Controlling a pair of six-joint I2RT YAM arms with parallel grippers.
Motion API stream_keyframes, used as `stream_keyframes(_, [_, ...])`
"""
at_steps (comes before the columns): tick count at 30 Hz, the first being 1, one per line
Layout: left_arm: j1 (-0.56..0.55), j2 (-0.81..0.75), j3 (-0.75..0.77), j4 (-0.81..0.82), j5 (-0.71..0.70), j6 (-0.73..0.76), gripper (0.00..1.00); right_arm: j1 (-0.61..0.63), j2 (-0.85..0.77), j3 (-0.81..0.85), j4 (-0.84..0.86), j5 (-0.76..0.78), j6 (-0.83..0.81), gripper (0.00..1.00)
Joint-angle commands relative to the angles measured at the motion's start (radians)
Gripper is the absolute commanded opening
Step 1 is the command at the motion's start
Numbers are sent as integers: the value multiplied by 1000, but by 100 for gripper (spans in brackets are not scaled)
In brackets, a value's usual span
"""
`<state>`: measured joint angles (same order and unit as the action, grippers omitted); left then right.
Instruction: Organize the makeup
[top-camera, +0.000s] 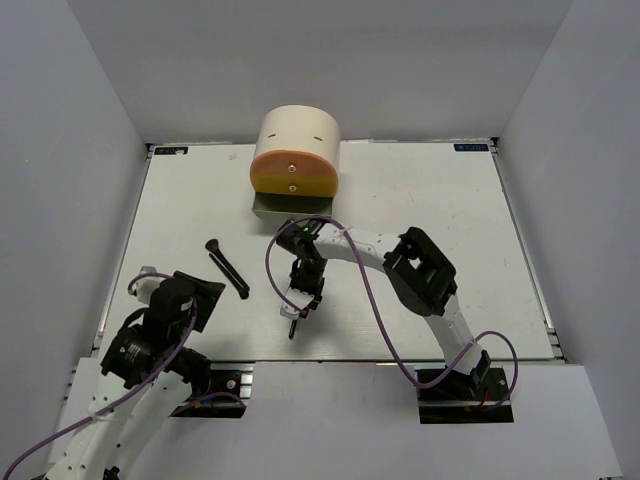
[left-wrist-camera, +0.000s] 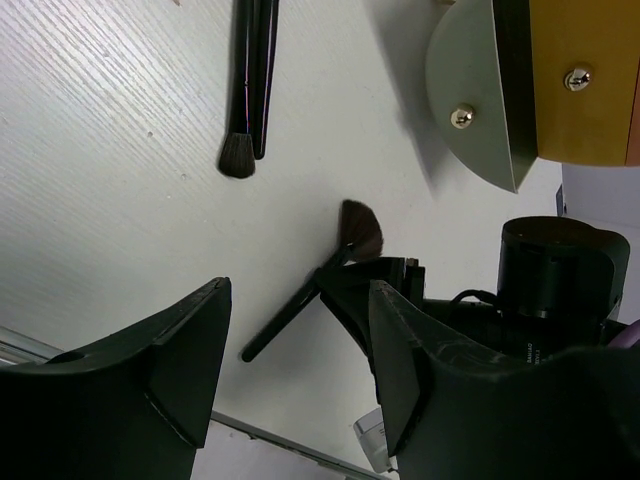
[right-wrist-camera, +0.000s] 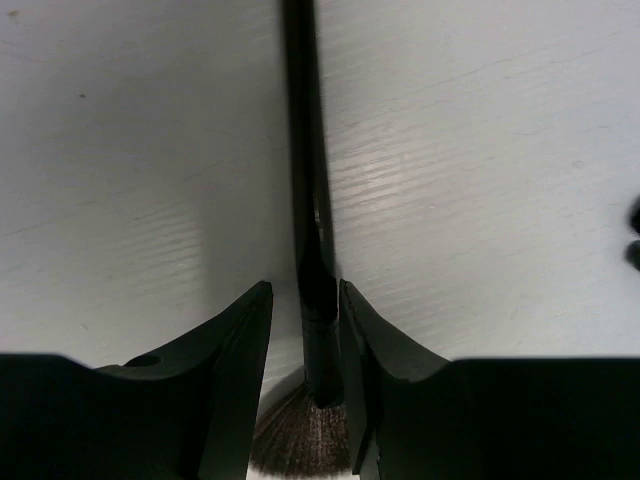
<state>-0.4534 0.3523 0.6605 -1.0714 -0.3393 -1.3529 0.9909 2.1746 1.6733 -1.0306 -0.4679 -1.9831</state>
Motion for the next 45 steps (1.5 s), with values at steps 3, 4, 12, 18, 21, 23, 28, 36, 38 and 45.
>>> stream_keyframes(3, [4,-16,1,-30,-3,-26,67,11,76,-26,-137,121,-439,39])
stream_keyframes(4, [4,-16,-1,-32,0,-28,67,8,76,-29,-152,127,-427,38])
stream_keyframes(12, [4,-9,-36,16,25,-26,67,0,56,-93,-118,86,-142,21])
stream_keyframes(18, [4,7,-58,45,28,-25,67,-44,-10,-113,-83,-67,157,4])
stream_keyframes(21, [-5,14,-65,57,26,-22,67,-106,-86,-121,-39,-162,332,0])
stream_keyframes(23, [-5,22,-76,73,26,-20,67,-135,-155,-127,0,-205,482,0])
stream_keyframes(28, [-5,40,-102,123,34,-12,68,-219,-289,-120,177,-210,759,0])
stream_keyframes(36, [-5,92,-130,188,57,15,68,-308,-316,70,339,-146,1114,0])
stream_keyframes(38, [-5,99,-130,195,57,21,68,-311,-292,121,418,-109,1170,0])
stream_keyframes(45, [-5,96,-137,200,65,24,68,-299,-171,268,615,21,1245,0])
